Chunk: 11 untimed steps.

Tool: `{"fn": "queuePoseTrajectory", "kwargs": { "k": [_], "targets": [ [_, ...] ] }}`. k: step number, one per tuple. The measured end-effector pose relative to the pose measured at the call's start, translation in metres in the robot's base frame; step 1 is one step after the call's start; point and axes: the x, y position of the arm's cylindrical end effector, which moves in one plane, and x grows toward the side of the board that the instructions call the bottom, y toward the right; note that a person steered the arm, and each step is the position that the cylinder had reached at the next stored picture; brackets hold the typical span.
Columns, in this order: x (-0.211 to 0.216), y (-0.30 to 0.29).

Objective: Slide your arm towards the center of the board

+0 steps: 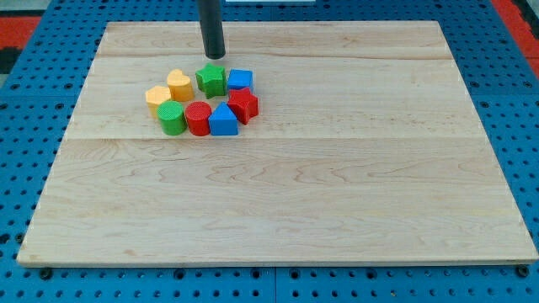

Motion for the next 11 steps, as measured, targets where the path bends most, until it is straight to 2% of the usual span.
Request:
{"fn": "queuePoseTrajectory", "kwargs": {
  "k": [3, 4, 6, 7, 8, 9, 11],
  "targets": [
    [0.0, 0.006],
    [0.013, 0.012],
    [0.021, 0.059],
    [0.065, 0.079],
    [0.092, 0.083],
    [0.094, 0.082],
    [0.085, 0.038]
  ]
}}
